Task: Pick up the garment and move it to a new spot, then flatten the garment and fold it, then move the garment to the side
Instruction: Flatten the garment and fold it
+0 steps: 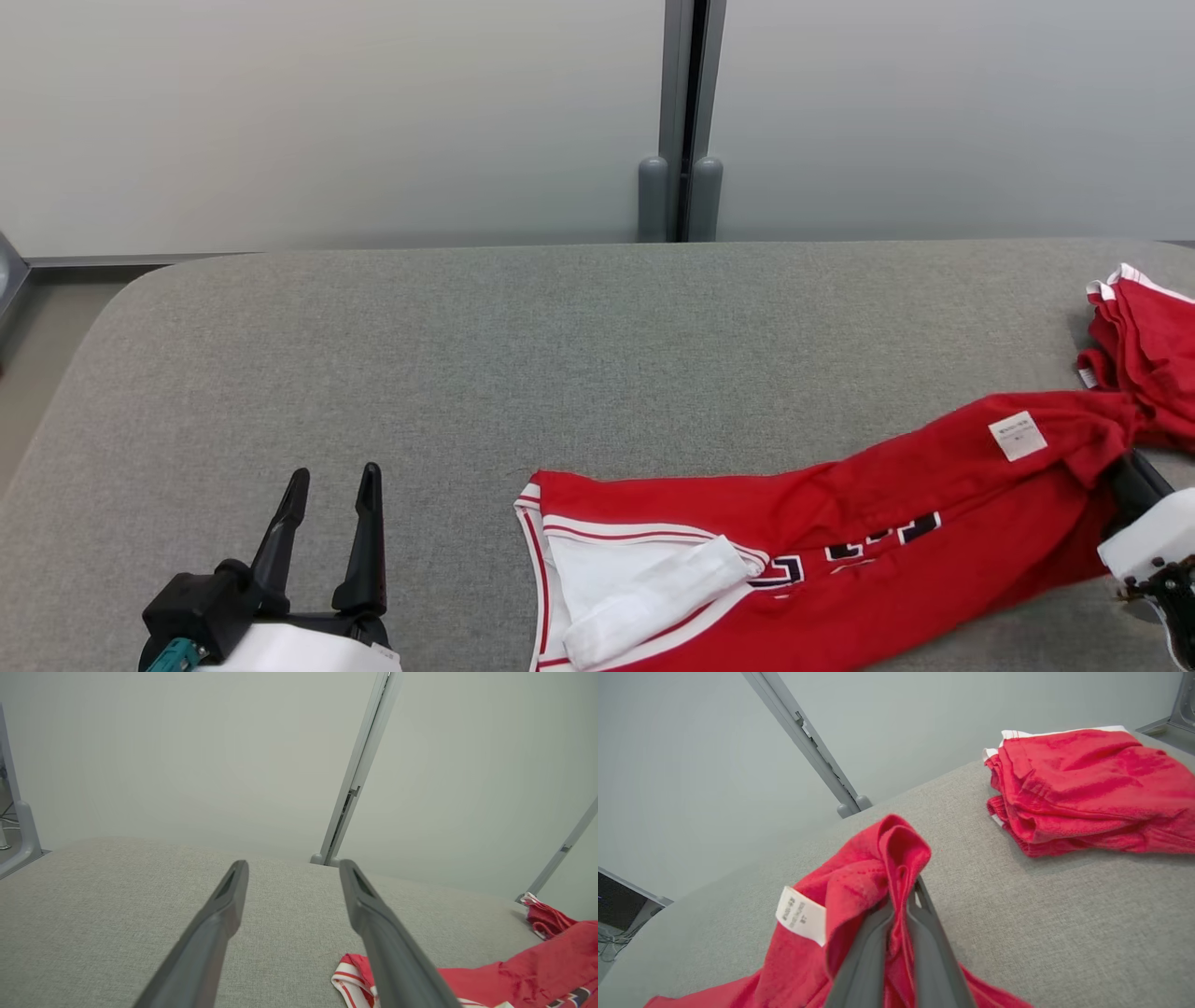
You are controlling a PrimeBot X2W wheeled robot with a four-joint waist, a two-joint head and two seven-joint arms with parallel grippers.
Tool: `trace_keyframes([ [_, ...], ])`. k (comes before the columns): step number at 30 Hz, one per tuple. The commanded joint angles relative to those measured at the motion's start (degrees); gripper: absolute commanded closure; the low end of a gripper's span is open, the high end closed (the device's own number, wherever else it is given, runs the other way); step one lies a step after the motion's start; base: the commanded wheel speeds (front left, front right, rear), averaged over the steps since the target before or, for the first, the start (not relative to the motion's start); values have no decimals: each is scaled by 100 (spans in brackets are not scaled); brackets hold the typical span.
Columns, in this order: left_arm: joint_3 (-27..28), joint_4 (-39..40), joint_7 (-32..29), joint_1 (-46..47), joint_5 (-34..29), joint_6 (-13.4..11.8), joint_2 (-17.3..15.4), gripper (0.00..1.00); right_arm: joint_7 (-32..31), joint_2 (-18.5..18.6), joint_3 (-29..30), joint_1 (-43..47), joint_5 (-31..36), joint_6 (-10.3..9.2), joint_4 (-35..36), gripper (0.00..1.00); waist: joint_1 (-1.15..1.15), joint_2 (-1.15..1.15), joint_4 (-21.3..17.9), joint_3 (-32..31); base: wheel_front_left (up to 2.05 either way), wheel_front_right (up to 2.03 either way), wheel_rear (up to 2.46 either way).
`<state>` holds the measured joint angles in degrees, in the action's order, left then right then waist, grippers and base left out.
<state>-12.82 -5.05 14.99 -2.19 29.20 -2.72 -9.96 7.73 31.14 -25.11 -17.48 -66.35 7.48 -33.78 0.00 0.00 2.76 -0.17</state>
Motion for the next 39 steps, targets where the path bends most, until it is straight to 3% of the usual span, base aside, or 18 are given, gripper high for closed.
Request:
trace_keyframes([
  [1,51,-16,24,-83,-55,34,3,0,-13,75,-6,-9,-102,2,279,100,0,0,-11,-30,0,0,0],
  [10,89,-114,24,-37,-127,66,25,0,-164,108,-302,158,-9,3,1598,100,0,0,-17,-152,0,0,0],
  [18,75,-203,12,-52,-150,77,-30,0,-358,-377,-718,257,156,3,2529,100,0,0,280,-207,0,0,0],
  [28,-54,-338,-71,71,-152,107,-49,0,-376,-1618,-1249,57,-52,3,2009,100,0,0,968,-202,0,0,0],
  [39,-86,-430,-109,192,-103,127,-87,0,-250,-2290,-1706,-192,-244,3,888,100,0,0,1299,-72,0,0,0],
])
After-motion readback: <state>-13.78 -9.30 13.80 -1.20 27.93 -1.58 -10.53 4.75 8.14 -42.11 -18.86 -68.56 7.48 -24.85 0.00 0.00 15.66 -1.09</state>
